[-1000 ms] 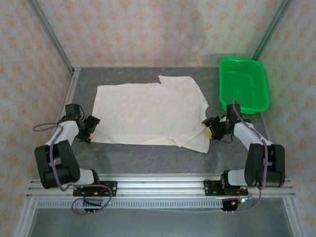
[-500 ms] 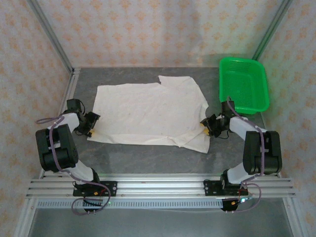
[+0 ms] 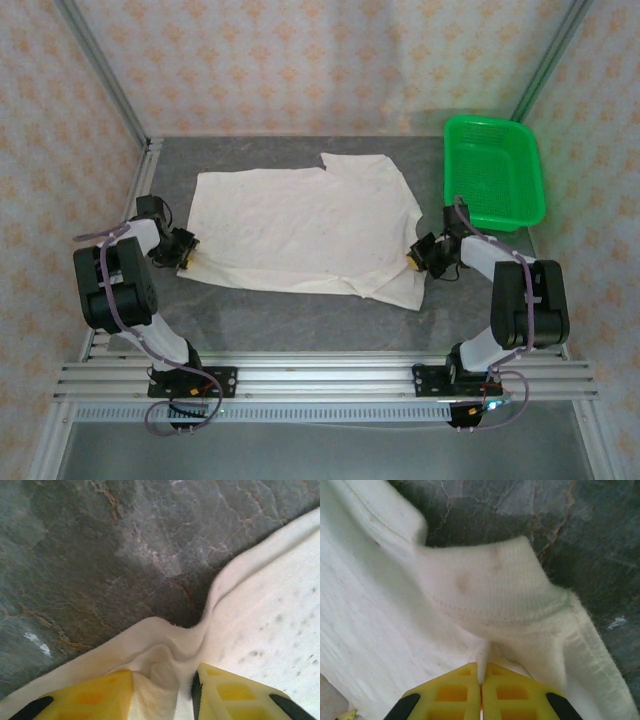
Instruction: Fold and stack the t-shirts
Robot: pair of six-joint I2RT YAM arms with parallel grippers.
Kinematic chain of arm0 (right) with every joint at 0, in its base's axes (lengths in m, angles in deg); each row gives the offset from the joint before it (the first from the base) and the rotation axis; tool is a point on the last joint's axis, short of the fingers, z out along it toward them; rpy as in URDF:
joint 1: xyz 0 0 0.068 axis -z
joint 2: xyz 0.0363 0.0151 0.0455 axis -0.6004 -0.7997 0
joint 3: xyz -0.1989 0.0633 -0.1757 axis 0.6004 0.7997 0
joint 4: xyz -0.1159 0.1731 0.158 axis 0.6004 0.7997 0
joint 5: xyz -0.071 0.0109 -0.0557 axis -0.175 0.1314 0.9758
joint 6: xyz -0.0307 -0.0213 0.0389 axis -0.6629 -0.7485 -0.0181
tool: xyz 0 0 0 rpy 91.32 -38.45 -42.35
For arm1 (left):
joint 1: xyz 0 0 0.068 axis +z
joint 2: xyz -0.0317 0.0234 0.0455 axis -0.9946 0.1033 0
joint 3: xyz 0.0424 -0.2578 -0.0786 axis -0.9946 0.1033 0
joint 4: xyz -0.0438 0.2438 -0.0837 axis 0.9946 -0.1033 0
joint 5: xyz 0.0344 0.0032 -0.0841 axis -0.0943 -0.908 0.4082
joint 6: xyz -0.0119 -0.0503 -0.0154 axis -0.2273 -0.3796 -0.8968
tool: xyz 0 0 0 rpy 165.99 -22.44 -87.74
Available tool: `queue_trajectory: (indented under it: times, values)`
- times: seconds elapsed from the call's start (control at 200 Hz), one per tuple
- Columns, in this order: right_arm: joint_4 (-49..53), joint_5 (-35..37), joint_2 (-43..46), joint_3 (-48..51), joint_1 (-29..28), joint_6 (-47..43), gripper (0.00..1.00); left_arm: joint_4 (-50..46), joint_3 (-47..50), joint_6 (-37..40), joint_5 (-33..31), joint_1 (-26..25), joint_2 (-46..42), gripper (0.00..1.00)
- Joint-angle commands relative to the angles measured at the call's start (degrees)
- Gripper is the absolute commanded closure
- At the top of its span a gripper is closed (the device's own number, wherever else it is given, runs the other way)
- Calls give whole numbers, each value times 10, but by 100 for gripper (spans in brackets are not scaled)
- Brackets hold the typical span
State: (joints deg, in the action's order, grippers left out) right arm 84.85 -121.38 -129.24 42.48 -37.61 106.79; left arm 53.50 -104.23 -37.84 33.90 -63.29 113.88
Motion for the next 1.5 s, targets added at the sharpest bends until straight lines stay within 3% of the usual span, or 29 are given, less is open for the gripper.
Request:
queue_trajectory:
  times: [0.0,0.325,0.706,1.056,1.141,1.311,1.496]
  values:
    - [12,23,21,-21,-3,1,95,-54,-1,21,-22,2,13,65]
    - [17,24,35,-15,-4,3,99,-85,20,39,-42,2,-35,54]
    - [24,22,49,-15,-4,1,100,-103,46,34,-50,2,-101,50]
    - [10,14,41,-11,-4,1,100,-58,47,16,-40,2,-69,56]
    - [8,12,38,-10,-4,2,100,-55,40,14,-39,2,-64,61]
    - [3,12,37,-10,-4,5,100,-77,33,24,-44,2,-67,84]
    - [9,12,43,-23,-4,6,100,-112,26,47,-52,2,-113,86]
